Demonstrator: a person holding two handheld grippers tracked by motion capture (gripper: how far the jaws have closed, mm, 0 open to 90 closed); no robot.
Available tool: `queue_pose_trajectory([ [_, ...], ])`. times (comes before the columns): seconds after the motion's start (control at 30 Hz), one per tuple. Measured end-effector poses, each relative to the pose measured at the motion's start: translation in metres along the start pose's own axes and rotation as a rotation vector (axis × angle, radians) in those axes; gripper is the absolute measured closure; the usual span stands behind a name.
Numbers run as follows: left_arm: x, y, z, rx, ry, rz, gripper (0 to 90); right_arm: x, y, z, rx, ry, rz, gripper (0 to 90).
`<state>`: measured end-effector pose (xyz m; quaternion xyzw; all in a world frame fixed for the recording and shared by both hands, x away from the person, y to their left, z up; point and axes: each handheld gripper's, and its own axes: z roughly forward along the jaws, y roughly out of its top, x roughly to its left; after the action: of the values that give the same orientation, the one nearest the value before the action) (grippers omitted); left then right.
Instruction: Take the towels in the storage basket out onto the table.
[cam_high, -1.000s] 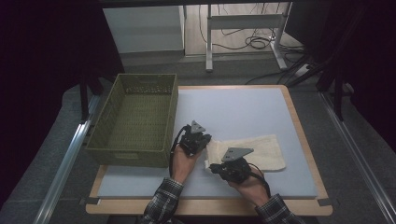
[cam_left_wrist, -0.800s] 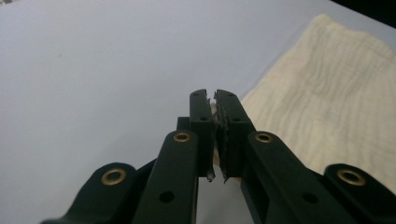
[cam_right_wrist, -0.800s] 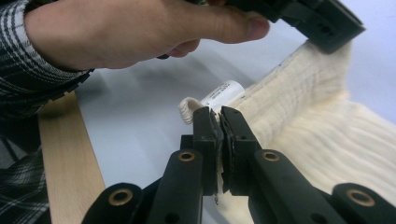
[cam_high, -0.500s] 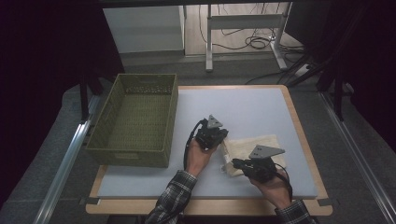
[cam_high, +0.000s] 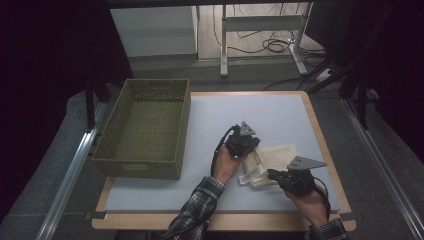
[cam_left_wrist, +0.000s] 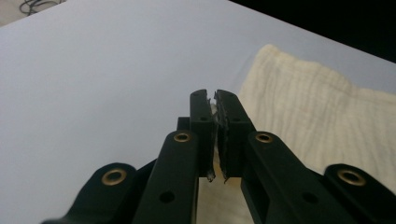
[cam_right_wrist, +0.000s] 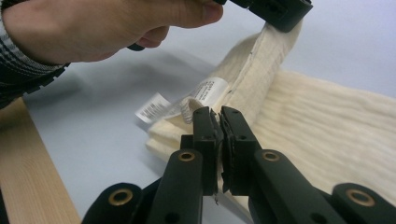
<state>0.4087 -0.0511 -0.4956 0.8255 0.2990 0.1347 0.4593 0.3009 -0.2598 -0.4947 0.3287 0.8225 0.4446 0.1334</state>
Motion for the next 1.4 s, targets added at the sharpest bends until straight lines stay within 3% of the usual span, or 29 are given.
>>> queue_pose_trajectory([
  [0.7,-0.035,0.044,0.050,0.013,-0.058,0.098,85.8,-0.035,-0.024,-0.045,-0.033,-0.089,0.085,85.4],
  [1.03,-0.043,0.049,0.074,0.062,-0.067,0.126,85.4,-0.046,-0.036,-0.049,-0.012,-0.129,0.107,85.2],
  [1.2,-0.043,0.046,0.084,0.075,-0.069,0.104,84.3,-0.053,-0.042,-0.046,-0.003,-0.141,0.122,84.9],
  [1.27,-0.042,0.045,0.087,0.071,-0.078,0.087,80.6,-0.055,-0.044,-0.045,0.004,-0.147,0.126,84.5],
  [1.33,-0.041,0.045,0.087,0.061,-0.079,0.065,64.0,-0.056,-0.045,-0.044,0.007,-0.151,0.126,83.7],
  [1.4,-0.038,0.045,0.083,0.040,-0.075,0.041,55.7,-0.057,-0.047,-0.045,0.005,-0.164,0.135,79.5],
])
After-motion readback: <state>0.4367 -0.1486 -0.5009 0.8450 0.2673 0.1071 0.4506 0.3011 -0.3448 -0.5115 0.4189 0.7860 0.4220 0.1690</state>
